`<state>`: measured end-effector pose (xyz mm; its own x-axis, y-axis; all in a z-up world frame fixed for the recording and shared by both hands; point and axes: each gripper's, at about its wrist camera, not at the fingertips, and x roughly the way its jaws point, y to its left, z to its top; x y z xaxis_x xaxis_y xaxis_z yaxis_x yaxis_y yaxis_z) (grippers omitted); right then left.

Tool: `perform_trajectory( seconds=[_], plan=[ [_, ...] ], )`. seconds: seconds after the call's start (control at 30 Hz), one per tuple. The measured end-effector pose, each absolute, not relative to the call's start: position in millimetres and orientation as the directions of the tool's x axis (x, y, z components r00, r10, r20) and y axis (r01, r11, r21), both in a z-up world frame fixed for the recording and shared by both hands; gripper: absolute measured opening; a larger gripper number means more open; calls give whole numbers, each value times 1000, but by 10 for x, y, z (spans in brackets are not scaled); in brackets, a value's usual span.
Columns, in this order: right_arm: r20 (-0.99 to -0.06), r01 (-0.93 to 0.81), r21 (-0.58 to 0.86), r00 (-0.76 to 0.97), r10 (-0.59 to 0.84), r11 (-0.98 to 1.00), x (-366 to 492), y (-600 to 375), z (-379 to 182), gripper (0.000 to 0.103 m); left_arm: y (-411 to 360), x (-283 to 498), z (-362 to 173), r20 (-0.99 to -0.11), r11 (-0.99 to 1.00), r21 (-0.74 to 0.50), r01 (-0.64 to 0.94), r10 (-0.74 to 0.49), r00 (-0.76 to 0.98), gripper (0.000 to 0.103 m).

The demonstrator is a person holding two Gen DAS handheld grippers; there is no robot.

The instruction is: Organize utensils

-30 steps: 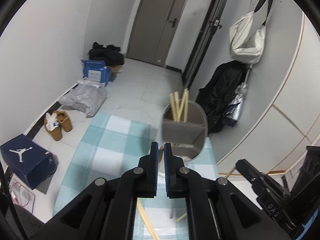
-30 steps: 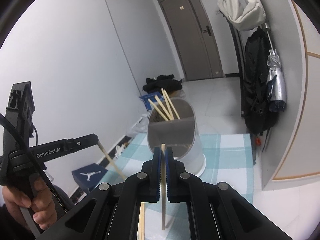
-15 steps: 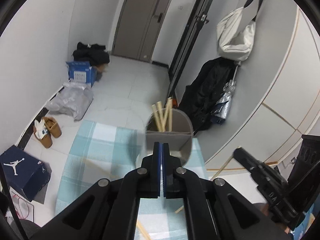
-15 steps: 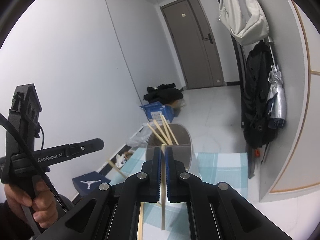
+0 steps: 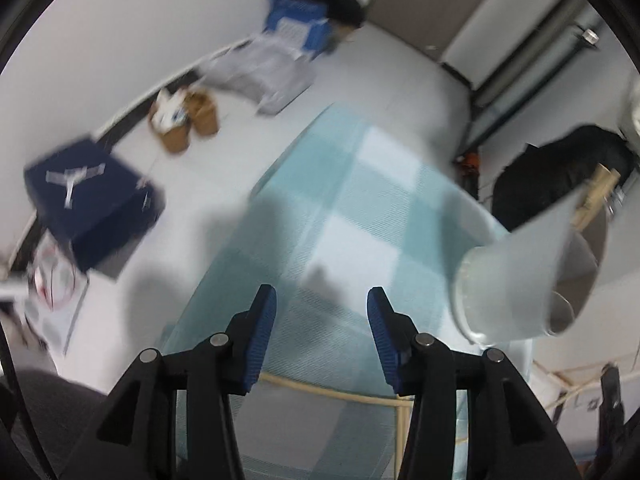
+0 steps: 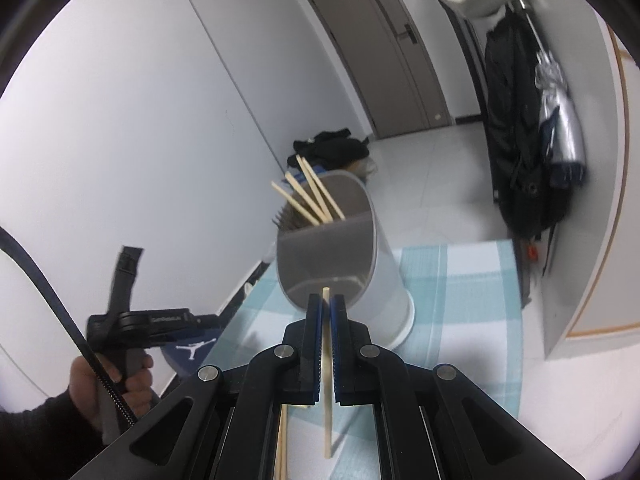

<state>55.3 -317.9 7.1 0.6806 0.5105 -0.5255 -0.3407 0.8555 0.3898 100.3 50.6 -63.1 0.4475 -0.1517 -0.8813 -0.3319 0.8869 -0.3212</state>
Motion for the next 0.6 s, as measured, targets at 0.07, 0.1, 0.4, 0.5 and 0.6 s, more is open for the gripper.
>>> perform_trajectory(
  seconds=[0.07, 0.1, 0.4, 0.5, 0.6],
  plan=[
    [-525, -347, 399, 673, 522, 849, 557, -3174, 41, 4, 575, 933, -682, -899, 881, -291, -374, -119, 421, 42],
    [-524, -351, 404, 668, 529, 845, 562, -3170, 27, 4, 596, 894, -702, -908, 878, -280, -389, -110, 405, 42],
    [-497, -395, 446, 637, 590, 803, 637, -3118, 15, 4, 847, 739, -968, -945, 766, -285, -576, -125, 301, 44],
    [-493, -400, 458, 630, 601, 794, 657, -3113, 11, 4, 780, 762, -1024, -945, 757, -301, -579, -156, 287, 44],
    [-487, -404, 464, 627, 608, 789, 645, -3119, 18, 4, 717, 788, -1019, -948, 762, -286, -581, -138, 286, 44]
  ],
)
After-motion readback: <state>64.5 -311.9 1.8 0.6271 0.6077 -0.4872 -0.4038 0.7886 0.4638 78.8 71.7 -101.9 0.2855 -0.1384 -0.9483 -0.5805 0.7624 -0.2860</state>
